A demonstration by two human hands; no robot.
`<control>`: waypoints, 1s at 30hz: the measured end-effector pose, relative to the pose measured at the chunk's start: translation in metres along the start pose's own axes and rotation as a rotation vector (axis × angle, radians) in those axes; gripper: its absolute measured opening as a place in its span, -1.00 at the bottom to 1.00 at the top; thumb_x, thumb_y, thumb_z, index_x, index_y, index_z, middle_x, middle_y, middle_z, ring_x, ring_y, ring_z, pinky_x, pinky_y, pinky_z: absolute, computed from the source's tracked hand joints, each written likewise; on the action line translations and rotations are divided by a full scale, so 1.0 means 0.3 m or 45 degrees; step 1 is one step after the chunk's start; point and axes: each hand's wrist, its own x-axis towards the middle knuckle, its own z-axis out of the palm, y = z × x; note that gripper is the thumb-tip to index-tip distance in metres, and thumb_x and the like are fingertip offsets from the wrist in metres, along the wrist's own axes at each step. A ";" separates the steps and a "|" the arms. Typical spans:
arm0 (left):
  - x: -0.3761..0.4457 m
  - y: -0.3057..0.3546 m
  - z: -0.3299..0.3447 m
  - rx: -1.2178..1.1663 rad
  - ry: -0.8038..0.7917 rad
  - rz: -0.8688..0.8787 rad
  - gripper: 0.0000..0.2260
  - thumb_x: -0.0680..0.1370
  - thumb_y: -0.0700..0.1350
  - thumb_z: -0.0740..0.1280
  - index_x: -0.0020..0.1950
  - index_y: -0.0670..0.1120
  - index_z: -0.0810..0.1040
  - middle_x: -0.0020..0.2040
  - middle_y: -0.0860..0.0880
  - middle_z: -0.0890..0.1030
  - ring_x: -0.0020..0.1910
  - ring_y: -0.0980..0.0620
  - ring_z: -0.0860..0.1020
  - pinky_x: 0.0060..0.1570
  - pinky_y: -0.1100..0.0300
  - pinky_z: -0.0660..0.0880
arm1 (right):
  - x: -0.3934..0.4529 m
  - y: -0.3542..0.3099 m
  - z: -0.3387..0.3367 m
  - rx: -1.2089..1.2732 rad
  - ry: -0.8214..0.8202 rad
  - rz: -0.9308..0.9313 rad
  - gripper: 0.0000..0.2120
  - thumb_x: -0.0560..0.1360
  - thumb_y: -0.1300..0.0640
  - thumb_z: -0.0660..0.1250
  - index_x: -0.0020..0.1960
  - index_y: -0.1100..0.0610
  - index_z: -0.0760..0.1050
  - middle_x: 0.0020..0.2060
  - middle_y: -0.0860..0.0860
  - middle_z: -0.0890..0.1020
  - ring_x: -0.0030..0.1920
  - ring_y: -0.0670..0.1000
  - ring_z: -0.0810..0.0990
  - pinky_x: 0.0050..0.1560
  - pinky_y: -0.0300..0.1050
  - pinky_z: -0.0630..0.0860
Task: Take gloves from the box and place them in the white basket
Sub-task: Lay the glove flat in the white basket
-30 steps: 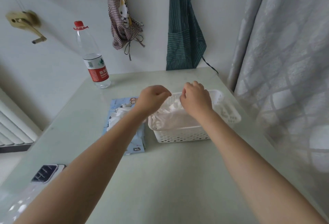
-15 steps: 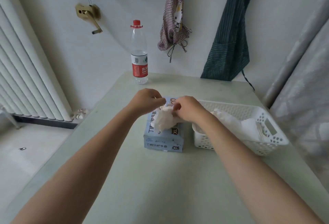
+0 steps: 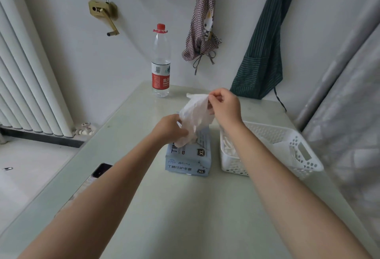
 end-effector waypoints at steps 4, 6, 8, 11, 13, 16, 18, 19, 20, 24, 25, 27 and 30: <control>0.001 0.016 -0.002 -0.097 0.043 -0.058 -0.93 0.51 -0.12 0.35 -0.03 0.01 0.53 -0.18 0.05 0.57 -0.30 0.13 0.53 -0.37 0.26 0.39 | 0.010 -0.021 -0.044 0.385 -0.007 0.134 -0.90 0.59 0.26 0.25 -0.02 0.14 0.53 -0.09 0.08 0.67 -0.11 0.02 0.67 -0.15 -0.12 0.64; 0.004 0.032 -0.017 -0.235 0.176 -0.081 -0.85 0.53 -0.13 0.27 0.07 -0.04 0.56 -0.13 0.01 0.59 -0.22 0.06 0.56 -0.24 0.20 0.48 | 0.011 -0.023 -0.063 0.548 -0.048 0.215 -0.91 0.58 0.25 0.27 -0.02 0.13 0.54 -0.10 0.06 0.67 -0.11 0.01 0.65 -0.16 -0.13 0.59; 0.008 0.053 -0.045 -0.438 0.332 -0.108 -0.77 0.53 -0.15 0.21 0.12 -0.08 0.58 0.00 -0.04 0.62 -0.07 -0.08 0.58 -0.02 0.08 0.54 | 0.009 -0.027 -0.081 0.681 -0.076 0.327 -0.89 0.55 0.26 0.29 -0.04 0.10 0.55 -0.14 0.06 0.65 -0.15 0.03 0.61 -0.17 -0.09 0.56; 0.002 0.106 -0.086 -0.671 0.292 0.013 -0.73 0.52 -0.22 0.23 0.17 -0.02 0.56 -0.03 -0.04 0.58 -0.08 -0.05 0.54 -0.18 0.17 0.47 | 0.002 -0.025 -0.107 0.852 -0.130 0.435 -0.86 0.54 0.30 0.28 -0.05 0.10 0.56 -0.18 0.07 0.63 -0.18 0.05 0.57 -0.14 -0.06 0.53; -0.010 0.137 -0.109 -0.685 0.101 0.171 -0.60 0.51 -0.24 0.33 0.30 0.08 0.49 0.06 -0.05 0.53 -0.03 0.00 0.54 -0.17 0.22 0.45 | 0.000 -0.026 -0.109 0.930 -0.171 0.469 -0.85 0.54 0.32 0.27 -0.05 0.12 0.56 -0.17 0.10 0.63 -0.14 0.08 0.57 -0.11 -0.04 0.52; -0.013 0.166 -0.113 -0.673 -0.052 0.280 -0.55 0.50 -0.10 0.44 0.33 0.20 0.46 0.15 -0.02 0.52 0.11 0.02 0.56 0.01 0.15 0.51 | -0.010 -0.041 -0.117 1.004 -0.218 0.523 -0.86 0.55 0.33 0.26 -0.02 0.15 0.54 -0.15 0.13 0.65 -0.17 0.09 0.62 -0.19 -0.07 0.58; -0.013 0.179 -0.117 -0.734 -0.087 0.267 -0.65 0.49 0.02 0.43 0.28 0.14 0.54 0.13 -0.04 0.61 0.14 -0.02 0.58 0.13 0.03 0.52 | -0.014 -0.046 -0.121 1.022 -0.232 0.557 -0.86 0.55 0.34 0.27 0.01 0.16 0.54 -0.12 0.15 0.65 -0.16 0.11 0.63 -0.23 -0.06 0.61; -0.014 0.188 -0.117 -0.745 -0.086 0.256 -0.69 0.50 0.03 0.42 0.24 0.08 0.57 0.11 -0.03 0.64 0.14 -0.02 0.60 0.16 -0.01 0.52 | -0.017 -0.046 -0.124 1.032 -0.233 0.568 -0.86 0.54 0.35 0.27 0.01 0.16 0.54 -0.12 0.16 0.66 -0.15 0.12 0.64 -0.23 -0.05 0.62; -0.016 0.196 -0.117 -0.740 -0.061 0.240 -0.77 0.53 0.01 0.41 0.17 0.02 0.60 0.08 -0.02 0.67 0.12 -0.02 0.61 0.17 -0.03 0.51 | -0.018 -0.047 -0.127 1.041 -0.238 0.575 -0.86 0.54 0.35 0.27 0.01 0.16 0.54 -0.13 0.15 0.66 -0.16 0.12 0.64 -0.22 -0.05 0.62; -0.009 0.211 -0.113 -0.809 0.149 0.102 -0.97 0.54 -0.15 0.39 -0.08 -0.09 0.60 -0.09 -0.08 0.66 -0.08 -0.02 0.61 0.07 0.02 0.54 | -0.024 -0.047 -0.128 0.987 -0.245 0.584 -0.85 0.55 0.37 0.25 -0.04 0.18 0.54 -0.24 0.10 0.65 -0.25 0.05 0.62 -0.22 -0.11 0.59; -0.008 0.214 -0.116 -0.826 0.188 0.078 -0.97 0.53 -0.18 0.38 -0.11 -0.10 0.60 -0.12 -0.09 0.65 -0.12 -0.04 0.60 0.00 0.05 0.54 | -0.027 -0.046 -0.125 0.909 -0.240 0.577 -0.86 0.55 0.35 0.24 -0.05 0.18 0.54 -0.25 0.10 0.64 -0.25 0.04 0.61 -0.22 -0.11 0.57; -0.005 0.222 -0.126 -0.794 0.250 0.061 -0.95 0.52 -0.18 0.35 -0.15 -0.10 0.58 -0.19 -0.08 0.60 -0.20 -0.04 0.54 -0.15 0.12 0.48 | -0.028 -0.040 -0.118 0.688 -0.220 0.528 -0.91 0.57 0.22 0.26 -0.06 0.16 0.54 -0.23 0.06 0.62 -0.21 0.03 0.59 -0.18 -0.12 0.50; -0.014 0.264 -0.136 -0.707 0.271 0.148 -0.89 0.54 -0.12 0.35 -0.17 -0.10 0.54 -0.24 -0.04 0.55 -0.26 0.00 0.47 -0.25 0.19 0.39 | -0.025 -0.062 -0.129 0.427 -0.215 0.343 -0.70 0.55 -0.14 0.28 -0.02 0.09 0.56 -0.11 -0.01 0.64 -0.04 0.00 0.61 0.02 -0.08 0.46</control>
